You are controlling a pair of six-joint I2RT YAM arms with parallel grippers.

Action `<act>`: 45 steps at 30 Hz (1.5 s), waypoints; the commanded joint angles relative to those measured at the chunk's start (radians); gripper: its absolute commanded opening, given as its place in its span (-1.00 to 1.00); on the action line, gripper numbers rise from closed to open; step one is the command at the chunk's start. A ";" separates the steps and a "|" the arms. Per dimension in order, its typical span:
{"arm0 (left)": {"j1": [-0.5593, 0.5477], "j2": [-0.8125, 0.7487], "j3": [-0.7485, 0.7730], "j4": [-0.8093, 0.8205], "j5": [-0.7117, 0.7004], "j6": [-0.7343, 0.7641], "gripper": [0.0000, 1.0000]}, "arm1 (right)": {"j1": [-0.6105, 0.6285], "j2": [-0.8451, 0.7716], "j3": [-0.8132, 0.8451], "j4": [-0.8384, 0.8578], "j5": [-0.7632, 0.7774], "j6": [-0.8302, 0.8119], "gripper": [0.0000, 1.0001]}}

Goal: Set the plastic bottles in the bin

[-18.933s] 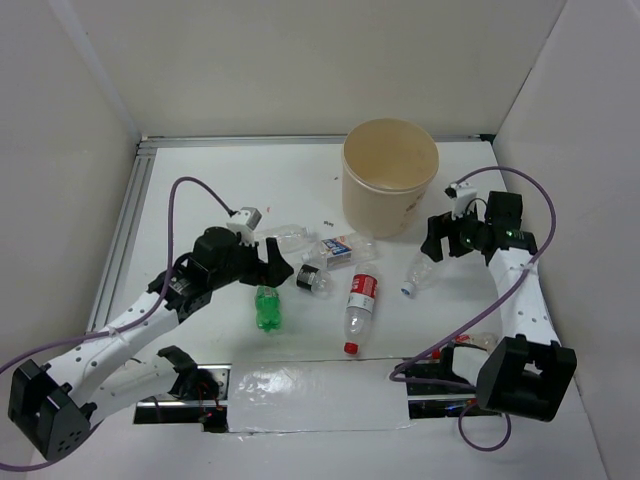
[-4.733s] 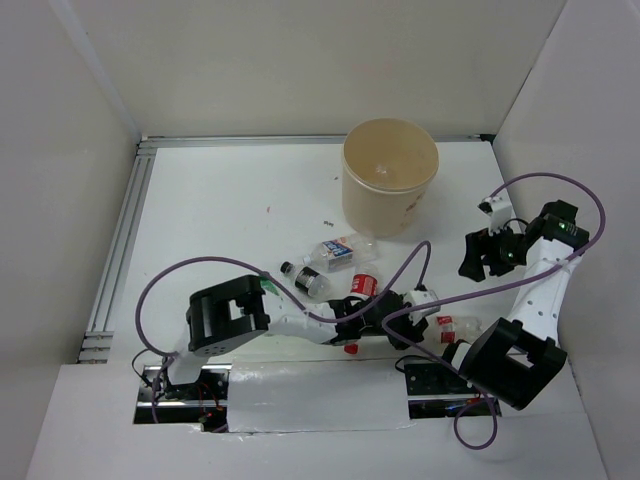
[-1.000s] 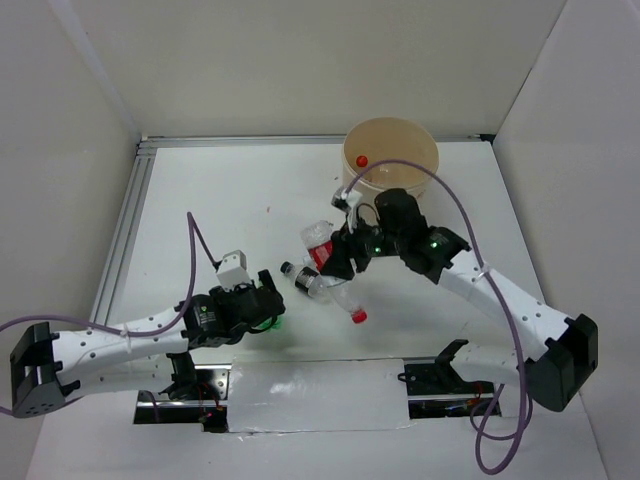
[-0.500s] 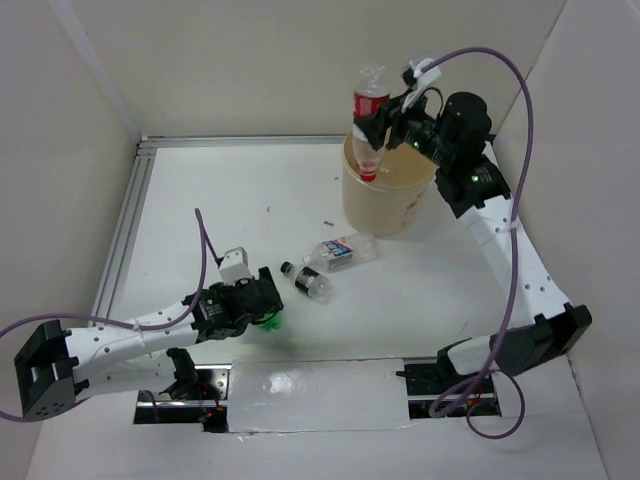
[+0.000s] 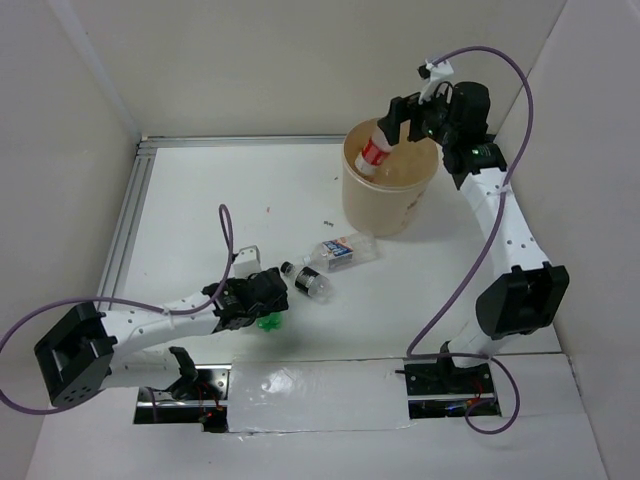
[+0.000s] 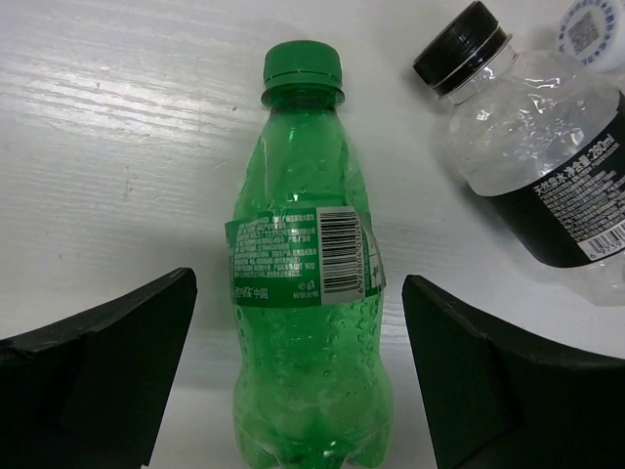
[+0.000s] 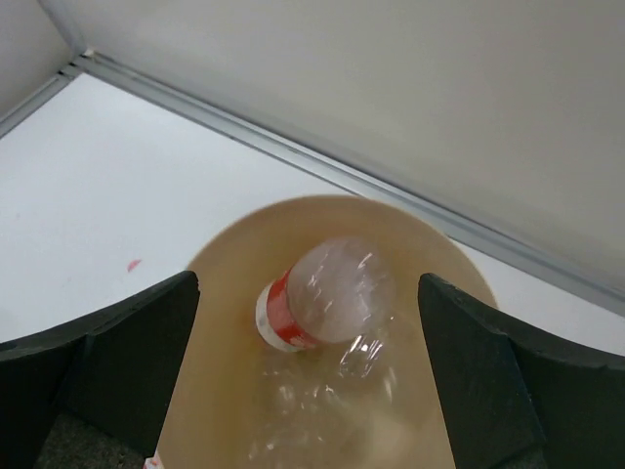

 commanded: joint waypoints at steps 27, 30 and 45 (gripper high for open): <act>-0.015 0.051 0.691 0.480 0.086 0.653 -0.73 | -0.108 -0.766 -0.722 -0.479 -0.439 -0.389 0.02; 0.056 0.250 0.878 0.543 0.175 0.663 -0.71 | -0.117 -0.775 -0.758 -0.490 -0.429 -0.412 0.29; 0.143 0.886 1.555 0.410 0.339 0.612 0.90 | -0.126 -0.786 -0.840 -0.457 -0.413 -0.638 0.98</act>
